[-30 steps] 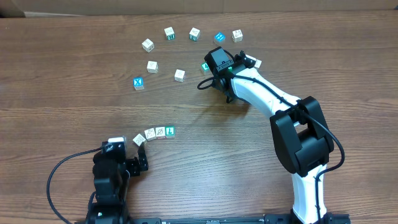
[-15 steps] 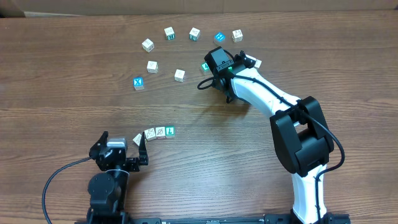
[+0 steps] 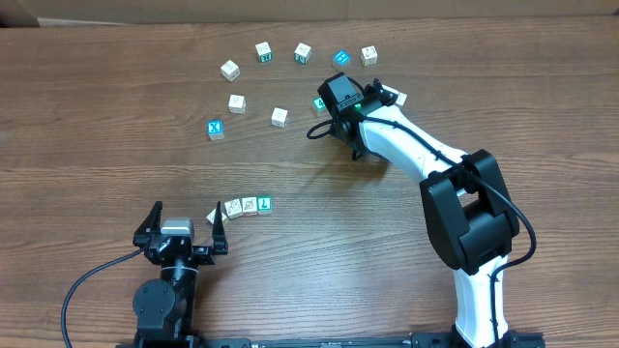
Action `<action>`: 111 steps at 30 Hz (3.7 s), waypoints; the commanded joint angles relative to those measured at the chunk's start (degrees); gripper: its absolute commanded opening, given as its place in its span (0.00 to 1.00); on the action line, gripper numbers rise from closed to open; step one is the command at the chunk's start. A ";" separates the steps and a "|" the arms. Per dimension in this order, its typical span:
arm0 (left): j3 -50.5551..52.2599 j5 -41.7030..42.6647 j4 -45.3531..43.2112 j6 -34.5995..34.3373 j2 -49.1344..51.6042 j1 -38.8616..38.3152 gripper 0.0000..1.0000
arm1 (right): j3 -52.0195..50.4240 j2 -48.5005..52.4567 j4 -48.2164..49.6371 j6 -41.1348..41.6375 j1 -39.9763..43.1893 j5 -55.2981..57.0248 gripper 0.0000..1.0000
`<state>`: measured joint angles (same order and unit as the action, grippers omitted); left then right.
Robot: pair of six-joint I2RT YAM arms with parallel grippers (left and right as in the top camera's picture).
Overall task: Form a horizontal line
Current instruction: 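Push the row's left blocks rightward with the left gripper, then raise it, then swing the left gripper forward over the row's left end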
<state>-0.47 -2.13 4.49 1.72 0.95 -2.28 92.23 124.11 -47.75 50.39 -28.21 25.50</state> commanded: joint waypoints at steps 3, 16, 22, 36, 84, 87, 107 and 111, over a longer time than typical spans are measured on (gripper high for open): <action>0.22 -0.96 0.02 1.29 -0.76 -0.42 0.99 | -0.35 -1.62 0.11 0.24 0.00 0.81 1.00; 0.22 -0.63 0.02 0.92 -0.76 -0.42 0.99 | -0.35 -1.62 0.11 0.22 0.00 0.81 1.00; 0.22 -0.85 -0.09 0.92 -0.76 -0.39 1.00 | -0.35 -1.62 0.11 0.24 0.00 0.81 1.00; 0.20 -4.70 -28.39 -4.52 -0.74 -0.33 0.99 | -0.35 -1.62 0.11 0.22 0.00 0.81 1.00; -79.97 0.28 64.61 -7.30 58.18 -0.26 1.00 | -0.35 -1.62 0.11 0.24 0.00 0.81 1.00; -86.09 4.07 70.44 -7.34 66.71 -0.26 0.33 | -0.35 -1.62 0.11 0.24 0.00 0.81 1.00; -59.45 -1.20 62.03 -30.51 77.81 -0.26 0.04 | -0.35 -1.62 0.11 0.24 0.00 0.81 1.00; -54.58 -1.86 54.73 -30.45 78.55 -0.20 0.04 | -0.35 -1.62 0.11 0.24 0.00 0.81 1.00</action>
<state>-57.52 -2.79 61.45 -27.22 78.89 -2.28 92.23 124.14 -47.66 50.39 -28.21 25.54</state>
